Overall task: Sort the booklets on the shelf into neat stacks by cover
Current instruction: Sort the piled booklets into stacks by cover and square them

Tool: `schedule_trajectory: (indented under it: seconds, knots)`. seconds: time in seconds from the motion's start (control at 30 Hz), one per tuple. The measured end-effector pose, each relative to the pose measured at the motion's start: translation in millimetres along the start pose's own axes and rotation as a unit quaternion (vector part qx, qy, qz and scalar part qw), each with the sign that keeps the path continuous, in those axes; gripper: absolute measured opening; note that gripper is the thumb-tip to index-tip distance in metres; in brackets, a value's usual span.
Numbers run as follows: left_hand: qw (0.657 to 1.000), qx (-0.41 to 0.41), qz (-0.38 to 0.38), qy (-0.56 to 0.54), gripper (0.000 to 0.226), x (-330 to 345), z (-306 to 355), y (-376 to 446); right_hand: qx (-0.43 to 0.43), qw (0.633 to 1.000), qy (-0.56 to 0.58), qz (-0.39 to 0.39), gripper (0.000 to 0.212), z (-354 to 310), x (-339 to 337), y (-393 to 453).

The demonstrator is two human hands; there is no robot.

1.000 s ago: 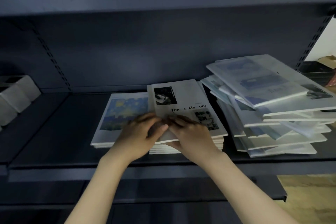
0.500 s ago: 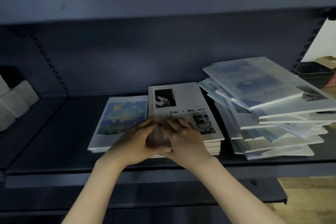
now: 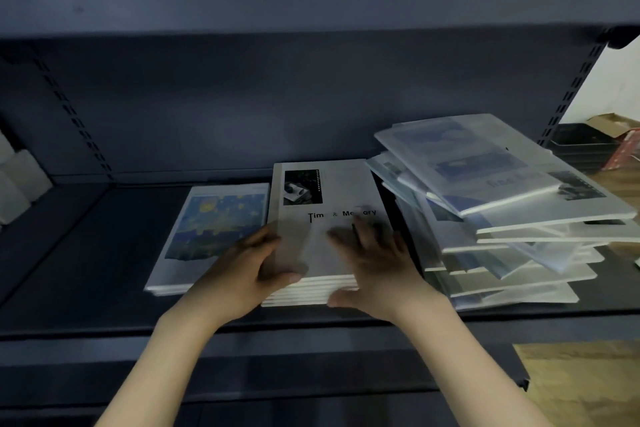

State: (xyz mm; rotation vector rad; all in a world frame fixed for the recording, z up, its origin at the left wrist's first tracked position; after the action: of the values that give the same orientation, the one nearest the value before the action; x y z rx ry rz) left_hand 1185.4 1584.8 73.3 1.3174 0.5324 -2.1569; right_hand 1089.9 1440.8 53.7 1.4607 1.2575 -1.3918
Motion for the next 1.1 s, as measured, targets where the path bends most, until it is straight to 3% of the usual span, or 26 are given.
schedule_trajectory:
  seconds: [0.07,0.13,0.3,0.47,0.87,1.1]
  knots:
    - [1.0,-0.012,-0.008,0.008,0.082,1,0,0,0.046,0.999,0.006,0.008,0.101,13,-1,-4]
    - [0.999,-0.027,-0.016,0.021,0.085,3,0,1,0.068,0.997,0.027,0.019,0.106,17,0,-7]
    - [0.997,-0.064,-0.016,0.045,0.091,16,8,4,0.056,0.998,0.02,0.03,0.1,13,-3,-10]
    - [0.995,-0.095,0.025,0.013,0.082,10,15,3,0.052,0.998,0.033,0.029,0.097,13,-3,-13]
    - [0.995,-0.07,0.01,0.065,0.08,12,15,4,0.058,0.997,0.04,0.013,0.088,14,-1,-11]
    - [0.993,-0.056,-0.008,0.099,0.083,15,18,3,0.037,0.991,0.128,0.002,0.088,15,2,-15]
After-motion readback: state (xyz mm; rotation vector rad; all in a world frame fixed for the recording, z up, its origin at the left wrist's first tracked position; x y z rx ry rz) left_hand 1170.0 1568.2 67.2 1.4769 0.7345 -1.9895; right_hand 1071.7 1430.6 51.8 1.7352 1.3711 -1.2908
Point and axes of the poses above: each hand's wrist, its own y-axis towards the middle knuckle, its own x-axis out of the palm, z = x × y, the point moved 6 cm from there along y, towards the middle knuckle, and after that the axes turned 3 degrees about -x, right-handed, at the moved point
